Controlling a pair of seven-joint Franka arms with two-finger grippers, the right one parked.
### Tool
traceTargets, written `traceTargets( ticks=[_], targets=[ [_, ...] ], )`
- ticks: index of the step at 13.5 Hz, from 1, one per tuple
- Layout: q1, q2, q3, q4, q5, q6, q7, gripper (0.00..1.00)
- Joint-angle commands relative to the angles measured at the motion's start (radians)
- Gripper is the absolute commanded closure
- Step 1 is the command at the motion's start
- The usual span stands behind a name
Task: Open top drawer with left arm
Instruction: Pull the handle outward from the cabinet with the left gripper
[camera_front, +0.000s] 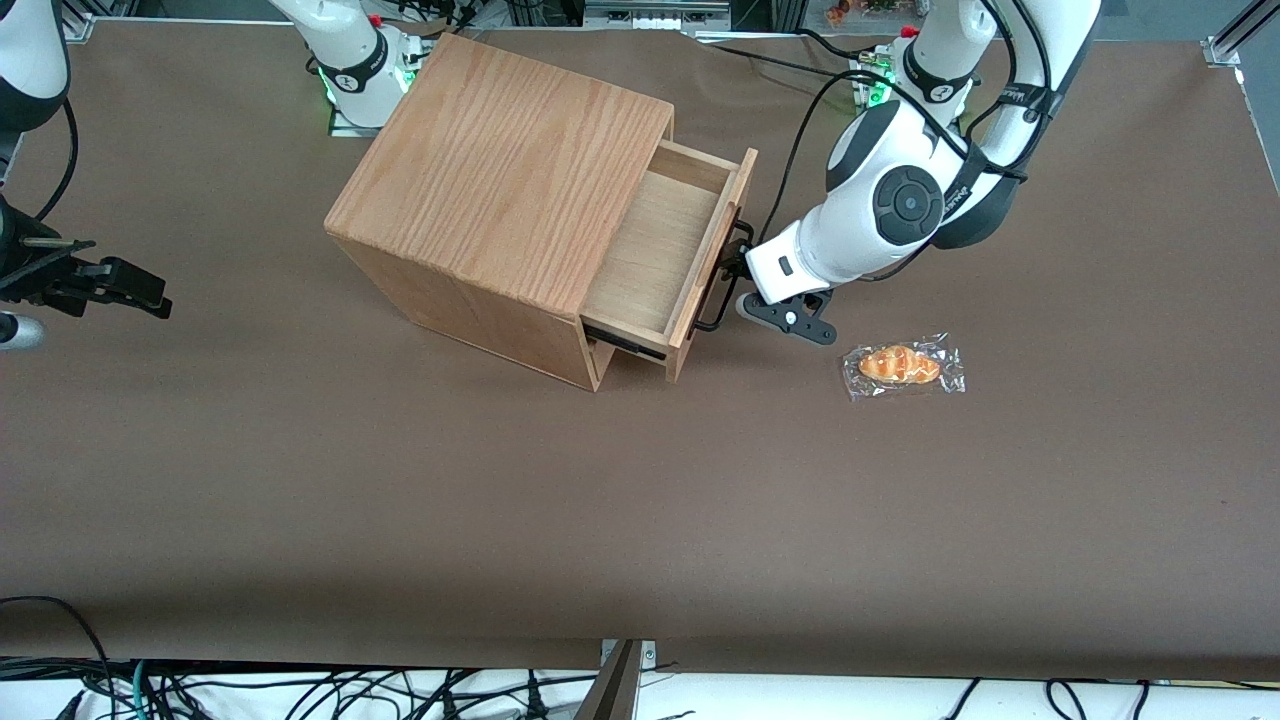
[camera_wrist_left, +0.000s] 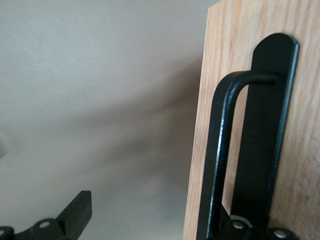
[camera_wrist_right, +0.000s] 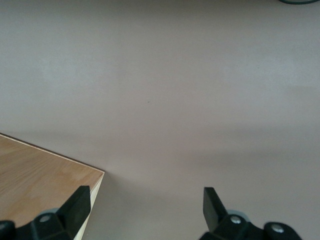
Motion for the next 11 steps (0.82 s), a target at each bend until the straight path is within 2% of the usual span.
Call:
traceTargets(
  ticks=[1, 3, 9, 11],
  targets=[
    [0.017, -0.017, 0.042, 0.037, -0.038, -0.031, 0.061, 0.0],
    [0.017, -0.017, 0.051, 0.037, -0.064, -0.033, 0.083, 0.0],
    [0.017, -0.014, 0.054, 0.029, -0.062, -0.033, 0.107, 0.0],
    [0.017, -0.015, 0.083, 0.029, -0.058, -0.057, 0.151, 0.0]
  ],
)
